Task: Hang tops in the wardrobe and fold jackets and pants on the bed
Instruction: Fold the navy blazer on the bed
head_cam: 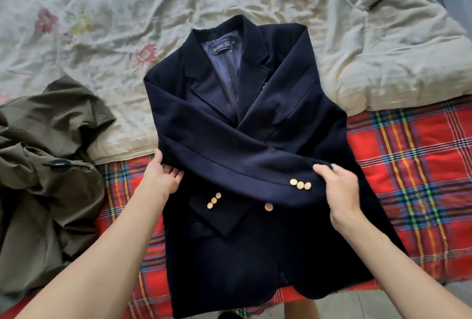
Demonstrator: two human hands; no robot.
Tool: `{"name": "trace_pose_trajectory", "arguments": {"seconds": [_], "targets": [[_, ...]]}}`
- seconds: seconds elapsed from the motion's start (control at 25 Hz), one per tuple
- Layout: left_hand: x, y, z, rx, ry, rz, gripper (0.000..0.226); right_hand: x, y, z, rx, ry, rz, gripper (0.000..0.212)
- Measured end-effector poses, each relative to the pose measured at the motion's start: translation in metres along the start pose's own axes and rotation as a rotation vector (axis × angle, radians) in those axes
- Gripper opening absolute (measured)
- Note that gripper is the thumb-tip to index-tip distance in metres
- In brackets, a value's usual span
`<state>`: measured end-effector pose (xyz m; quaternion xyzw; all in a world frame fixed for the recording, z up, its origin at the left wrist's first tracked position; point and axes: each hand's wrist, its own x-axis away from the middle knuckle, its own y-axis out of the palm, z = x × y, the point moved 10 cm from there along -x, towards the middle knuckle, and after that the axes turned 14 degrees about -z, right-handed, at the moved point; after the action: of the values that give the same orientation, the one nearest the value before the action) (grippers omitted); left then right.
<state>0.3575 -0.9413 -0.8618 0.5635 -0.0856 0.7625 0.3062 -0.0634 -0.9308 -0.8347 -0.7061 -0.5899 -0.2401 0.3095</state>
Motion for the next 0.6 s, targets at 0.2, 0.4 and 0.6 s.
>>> {"name": "trace_pose_trajectory", "arguments": {"seconds": [0.2,0.4,0.6], "targets": [[-0.002,0.009,-0.003,0.037,0.036,-0.011,0.016,0.011,-0.034,-0.036,0.452,-0.189,0.246,0.017],[-0.002,0.002,-0.005,-0.016,0.042,-0.003,0.031,-0.011,0.062,-0.066,1.172,-0.538,0.069,0.034],[-0.004,-0.030,0.001,-0.143,0.038,0.101,0.030,-0.019,0.059,-0.072,1.346,-0.518,0.204,0.029]]}}
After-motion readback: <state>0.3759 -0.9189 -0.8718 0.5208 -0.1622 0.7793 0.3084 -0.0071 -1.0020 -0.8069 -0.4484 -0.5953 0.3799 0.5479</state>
